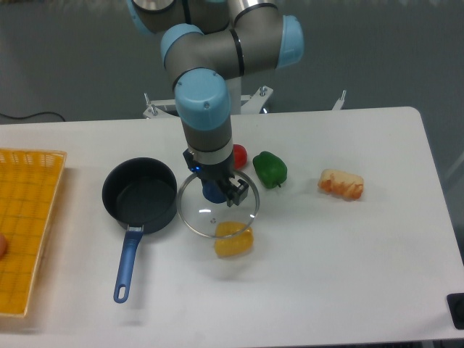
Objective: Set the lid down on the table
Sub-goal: 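Lift the glass lid by its knob with the gripper off the yellow pepper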
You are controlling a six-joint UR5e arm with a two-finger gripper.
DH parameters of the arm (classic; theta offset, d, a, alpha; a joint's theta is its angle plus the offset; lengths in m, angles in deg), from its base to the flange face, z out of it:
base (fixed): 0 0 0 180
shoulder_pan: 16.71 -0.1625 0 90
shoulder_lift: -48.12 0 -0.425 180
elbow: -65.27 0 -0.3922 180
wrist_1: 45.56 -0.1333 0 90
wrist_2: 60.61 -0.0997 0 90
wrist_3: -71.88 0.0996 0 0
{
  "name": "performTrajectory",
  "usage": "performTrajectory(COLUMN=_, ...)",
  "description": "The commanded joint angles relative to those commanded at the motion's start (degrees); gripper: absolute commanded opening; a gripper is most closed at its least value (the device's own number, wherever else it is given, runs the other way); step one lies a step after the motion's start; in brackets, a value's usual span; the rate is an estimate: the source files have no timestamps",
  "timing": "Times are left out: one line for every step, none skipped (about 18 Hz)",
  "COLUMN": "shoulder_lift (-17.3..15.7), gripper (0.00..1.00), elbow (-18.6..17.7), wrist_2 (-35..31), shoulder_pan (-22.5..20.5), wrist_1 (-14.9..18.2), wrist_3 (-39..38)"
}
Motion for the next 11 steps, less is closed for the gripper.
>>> performTrajectory(shoulder_lift=0.09, gripper=0.58, elbow=0.09, wrist_2=-0.09, shoulder_pan=-0.26, wrist_1=-0.18, wrist_3=0.44)
performTrajectory(shoulder_lift=0.26, gripper=0.58, elbow=0.09, wrist_2=-0.17, shoulder_pan=-1.14, wrist_1=-0.35, wrist_3=0.96)
performTrajectory(shoulder_lift=0.44, gripper=0.59, elbow=0.18, wrist_2=-0.18, shoulder_pan=-1.84, wrist_1=-0.35, wrist_3=1.4)
performTrajectory(shoulder_lift=0.61, gripper=0.58, elbow=0.18, wrist_2=-0.18, shoulder_pan=-2.11, wrist_1=-0.35, wrist_3=1.76)
performTrajectory(shoulder_lift=1.05, gripper=0.58, elbow=0.18, wrist_2=-0.26, shoulder_pan=-2.72, wrist_1=-0.53, wrist_3=2.37)
performTrajectory(shoulder_lift=1.4, gripper=0.58, elbow=0.18, wrist_2=-0.7, shoulder_pan=-3.25, wrist_1=-1.4, wrist_3=2.72)
performTrajectory(shoulder_lift=1.58, gripper=0.58, elbow=0.18, wrist_2=-1.05, shoulder_pan=-3.52, wrist_1=-2.28, wrist_3=2.81)
performTrajectory(shoulder_lift=1.76, gripper=0.58, elbow=0.18, wrist_2=-1.23, shoulder_pan=-3.78, wrist_1=-2.63, wrist_3=2.82)
performTrajectory(shoulder_lift=2.02, gripper=0.58, elbow=0.18, wrist_2=-1.4, shoulder_pan=-4.04, wrist_1=-2.9, wrist_3=2.99)
performTrajectory(shoulder_lift=2.28, gripper=0.58, elbow=0.26, wrist_2=-1.41, shoulder_pan=-4.92, wrist_1=-3.25, wrist_3=3.16)
performTrajectory(shoulder_lift=2.63, gripper=0.58, elbow=0.26, wrist_2=-1.41, shoulder_pan=-5.19, wrist_1=-3.78, wrist_3=3.6)
